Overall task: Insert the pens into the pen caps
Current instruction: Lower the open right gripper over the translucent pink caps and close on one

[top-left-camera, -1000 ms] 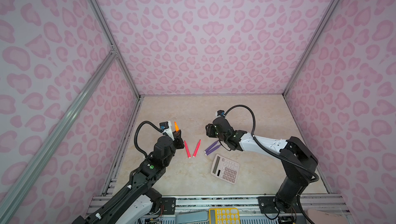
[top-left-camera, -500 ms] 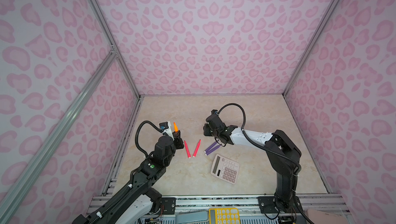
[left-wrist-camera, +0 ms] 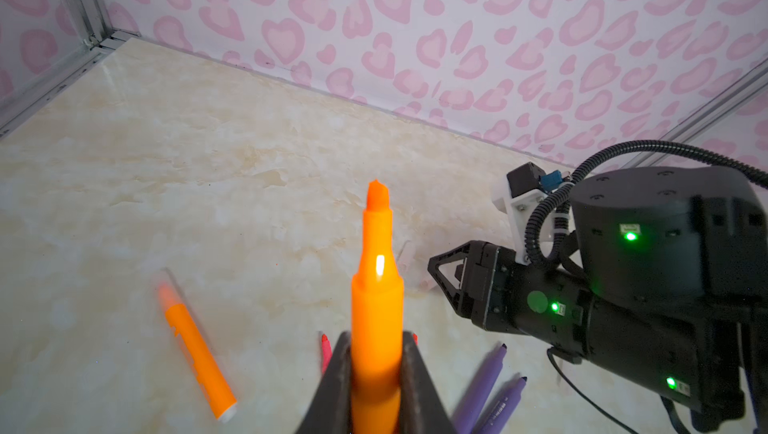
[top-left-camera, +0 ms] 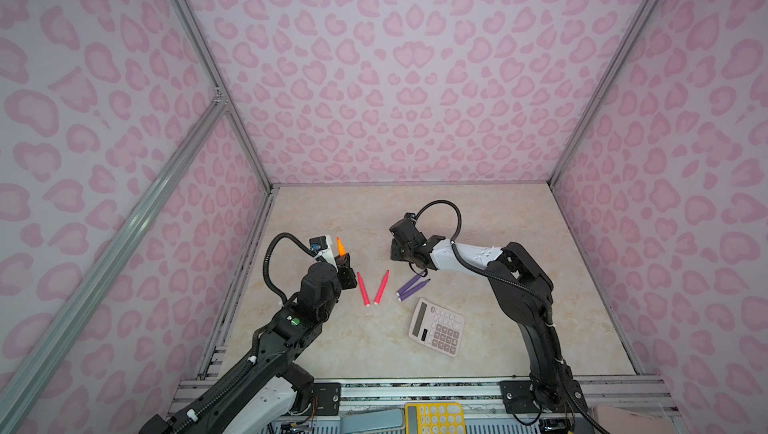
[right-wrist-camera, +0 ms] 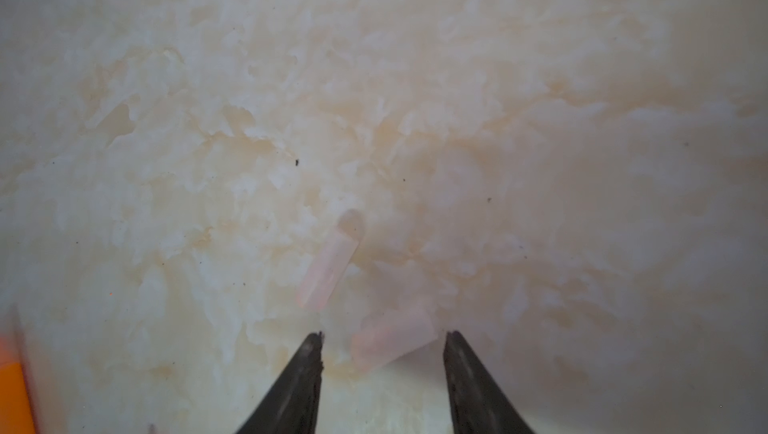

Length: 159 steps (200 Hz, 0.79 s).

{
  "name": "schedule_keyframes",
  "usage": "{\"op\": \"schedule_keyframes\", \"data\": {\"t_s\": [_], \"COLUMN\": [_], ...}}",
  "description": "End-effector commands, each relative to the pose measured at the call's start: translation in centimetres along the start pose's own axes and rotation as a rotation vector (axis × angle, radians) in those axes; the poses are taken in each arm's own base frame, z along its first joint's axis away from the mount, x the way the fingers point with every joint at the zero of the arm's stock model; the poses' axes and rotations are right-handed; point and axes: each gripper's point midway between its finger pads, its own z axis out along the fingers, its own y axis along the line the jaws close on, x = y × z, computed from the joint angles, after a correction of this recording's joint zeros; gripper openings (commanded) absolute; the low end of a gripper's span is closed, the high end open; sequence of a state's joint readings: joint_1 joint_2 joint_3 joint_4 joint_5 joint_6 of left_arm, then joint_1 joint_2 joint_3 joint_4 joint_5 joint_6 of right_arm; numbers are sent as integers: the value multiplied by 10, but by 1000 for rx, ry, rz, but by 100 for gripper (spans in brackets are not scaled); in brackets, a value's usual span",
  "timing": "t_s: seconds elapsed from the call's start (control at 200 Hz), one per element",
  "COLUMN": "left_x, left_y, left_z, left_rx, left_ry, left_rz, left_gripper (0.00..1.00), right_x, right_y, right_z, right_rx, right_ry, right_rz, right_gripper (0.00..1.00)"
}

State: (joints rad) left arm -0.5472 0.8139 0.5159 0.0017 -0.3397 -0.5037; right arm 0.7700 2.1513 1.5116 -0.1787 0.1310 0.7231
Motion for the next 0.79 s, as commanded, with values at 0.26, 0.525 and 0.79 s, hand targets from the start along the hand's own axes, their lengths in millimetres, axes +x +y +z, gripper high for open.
{"op": "schedule_keyframes", "data": {"t_s": [0.26,0.525,0.79], "left_x": [-3,-3,-4], "left_y": [-1,0,-2], "left_z": [7,7,7], "left_rx": [-30,-36,-29], "left_ry": [28,29,27], "left_rz": [-5,-5,-5], "left_gripper": [3,3,4], "right_x": [17,19,18], "right_y": [-4,-4,-7], "right_z": [18,28,29], "right_rx": [5,38,103], "right_ry": [60,76,66], "right_rz": [21,-6,-59], "right_gripper": [48,47,42]}}
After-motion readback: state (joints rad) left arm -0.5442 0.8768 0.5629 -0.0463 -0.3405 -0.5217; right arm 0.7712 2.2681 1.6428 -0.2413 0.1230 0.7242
